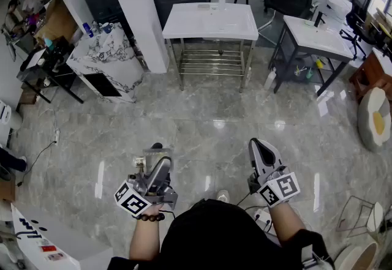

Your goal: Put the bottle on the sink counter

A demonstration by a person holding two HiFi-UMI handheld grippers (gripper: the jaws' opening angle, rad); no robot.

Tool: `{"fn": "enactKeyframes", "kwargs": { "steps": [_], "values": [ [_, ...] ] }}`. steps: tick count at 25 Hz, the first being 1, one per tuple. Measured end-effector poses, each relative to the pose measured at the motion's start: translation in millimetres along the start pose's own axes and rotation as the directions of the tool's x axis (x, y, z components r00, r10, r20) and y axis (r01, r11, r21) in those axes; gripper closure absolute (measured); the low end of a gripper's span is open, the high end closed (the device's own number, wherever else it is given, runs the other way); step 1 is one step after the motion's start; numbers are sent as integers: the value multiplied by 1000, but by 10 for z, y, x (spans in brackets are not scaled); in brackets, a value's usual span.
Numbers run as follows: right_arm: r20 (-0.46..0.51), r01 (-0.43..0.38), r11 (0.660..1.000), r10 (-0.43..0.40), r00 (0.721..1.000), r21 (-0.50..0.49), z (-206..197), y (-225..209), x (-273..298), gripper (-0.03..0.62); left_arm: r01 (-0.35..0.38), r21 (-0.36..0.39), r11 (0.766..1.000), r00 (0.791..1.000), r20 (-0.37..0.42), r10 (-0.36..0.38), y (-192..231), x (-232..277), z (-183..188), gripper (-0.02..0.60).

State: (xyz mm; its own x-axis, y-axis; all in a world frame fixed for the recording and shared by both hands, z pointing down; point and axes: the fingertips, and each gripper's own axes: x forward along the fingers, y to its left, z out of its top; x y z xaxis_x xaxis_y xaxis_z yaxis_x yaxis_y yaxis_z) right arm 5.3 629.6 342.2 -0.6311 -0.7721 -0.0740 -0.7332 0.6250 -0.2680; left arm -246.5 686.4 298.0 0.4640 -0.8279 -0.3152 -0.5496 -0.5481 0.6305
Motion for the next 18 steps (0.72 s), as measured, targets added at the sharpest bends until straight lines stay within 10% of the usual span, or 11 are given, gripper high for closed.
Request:
{"fn": "enactKeyframes", "kwargs": {
  "steps": [18],
  "values": [
    [-57,12,1000,-11,998,17,-121,-603,-259,562,-85,24,996,996,-27,86,-3,492,-428,230]
  ]
}}
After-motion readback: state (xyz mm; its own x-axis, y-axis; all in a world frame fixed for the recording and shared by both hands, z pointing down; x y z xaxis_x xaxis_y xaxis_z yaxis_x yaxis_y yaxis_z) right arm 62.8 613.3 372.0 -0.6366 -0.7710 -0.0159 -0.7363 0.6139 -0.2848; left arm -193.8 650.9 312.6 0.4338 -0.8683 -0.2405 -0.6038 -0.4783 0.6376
